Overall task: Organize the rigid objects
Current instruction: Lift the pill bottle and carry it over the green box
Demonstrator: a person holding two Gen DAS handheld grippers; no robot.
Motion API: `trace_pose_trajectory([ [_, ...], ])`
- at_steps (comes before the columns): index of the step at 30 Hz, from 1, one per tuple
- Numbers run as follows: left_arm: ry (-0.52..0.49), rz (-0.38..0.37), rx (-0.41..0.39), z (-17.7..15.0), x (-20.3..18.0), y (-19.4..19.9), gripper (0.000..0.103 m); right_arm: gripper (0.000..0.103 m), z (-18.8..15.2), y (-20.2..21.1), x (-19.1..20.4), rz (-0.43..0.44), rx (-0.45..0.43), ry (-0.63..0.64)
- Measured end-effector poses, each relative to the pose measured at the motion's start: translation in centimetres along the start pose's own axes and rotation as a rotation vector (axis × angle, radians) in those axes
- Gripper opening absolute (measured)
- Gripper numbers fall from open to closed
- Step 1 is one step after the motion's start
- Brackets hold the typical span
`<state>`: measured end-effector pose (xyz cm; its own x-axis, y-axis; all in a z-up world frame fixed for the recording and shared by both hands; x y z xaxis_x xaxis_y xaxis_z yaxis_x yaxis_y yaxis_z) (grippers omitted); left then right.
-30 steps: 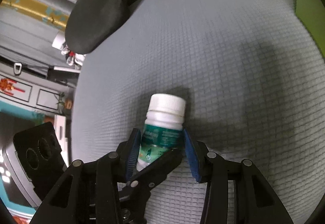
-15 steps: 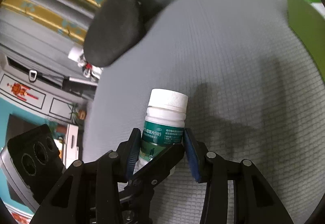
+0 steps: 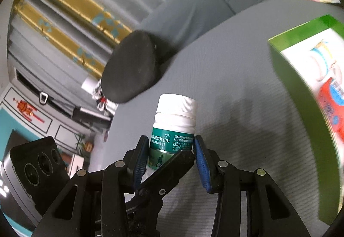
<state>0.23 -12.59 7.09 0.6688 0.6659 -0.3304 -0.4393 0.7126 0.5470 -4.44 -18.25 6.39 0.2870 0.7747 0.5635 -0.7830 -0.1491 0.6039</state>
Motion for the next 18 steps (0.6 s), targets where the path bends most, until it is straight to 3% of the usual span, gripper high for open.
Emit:
trace_pose_trajectory([
  [18,-0.163,-0.169,0.006,0.4,-10.3,-3.9,0.037,0.045,2.4,7.3,-6.8,-0.159,-0.2,-0.1],
])
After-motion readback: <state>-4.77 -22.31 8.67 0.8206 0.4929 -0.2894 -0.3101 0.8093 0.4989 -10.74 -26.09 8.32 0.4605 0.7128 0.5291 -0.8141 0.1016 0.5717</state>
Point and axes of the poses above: each gripper's, at about its wrist camera, not at the fingertips, and y roughly against the way its jaws point, x to its left, z to its top, the point moved 8 cm from there along -y, roughly the way its jaws point, and after that the axes turned 7 degrees about -z, right-handed, at the moved point
